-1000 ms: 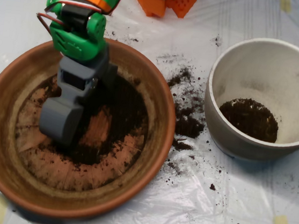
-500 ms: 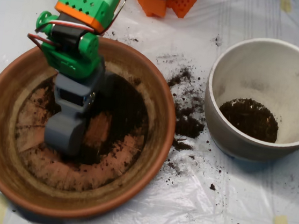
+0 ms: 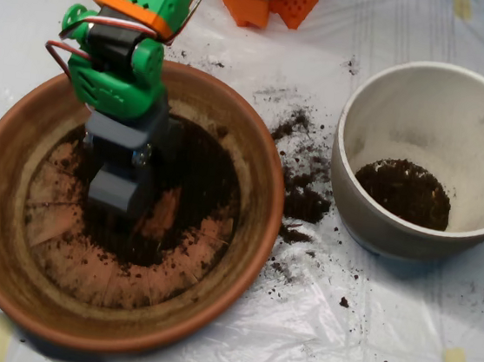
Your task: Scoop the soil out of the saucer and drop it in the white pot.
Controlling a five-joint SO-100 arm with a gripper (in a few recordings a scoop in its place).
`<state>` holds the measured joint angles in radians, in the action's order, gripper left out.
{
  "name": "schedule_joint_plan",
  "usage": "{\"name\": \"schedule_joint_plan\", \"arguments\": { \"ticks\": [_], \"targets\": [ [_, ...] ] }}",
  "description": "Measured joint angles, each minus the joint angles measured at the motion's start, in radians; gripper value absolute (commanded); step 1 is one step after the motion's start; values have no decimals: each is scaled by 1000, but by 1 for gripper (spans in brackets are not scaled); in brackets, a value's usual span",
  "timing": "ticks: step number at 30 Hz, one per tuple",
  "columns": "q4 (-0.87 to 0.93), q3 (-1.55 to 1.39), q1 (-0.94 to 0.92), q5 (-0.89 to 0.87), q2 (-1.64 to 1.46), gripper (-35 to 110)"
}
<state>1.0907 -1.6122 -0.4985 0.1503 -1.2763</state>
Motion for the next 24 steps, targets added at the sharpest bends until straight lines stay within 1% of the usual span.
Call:
{"name": "schedule_joint_plan", "arguments": {
  "ticks": [4,9,16,24],
  "targets": [
    [6,-37,-2,2,-28,0],
    [8,-49,9,3,-54,-1],
    [89,-57,66,-3,-127,-1],
    [167,-57,143,-66,-342,-1]
  ]
}}
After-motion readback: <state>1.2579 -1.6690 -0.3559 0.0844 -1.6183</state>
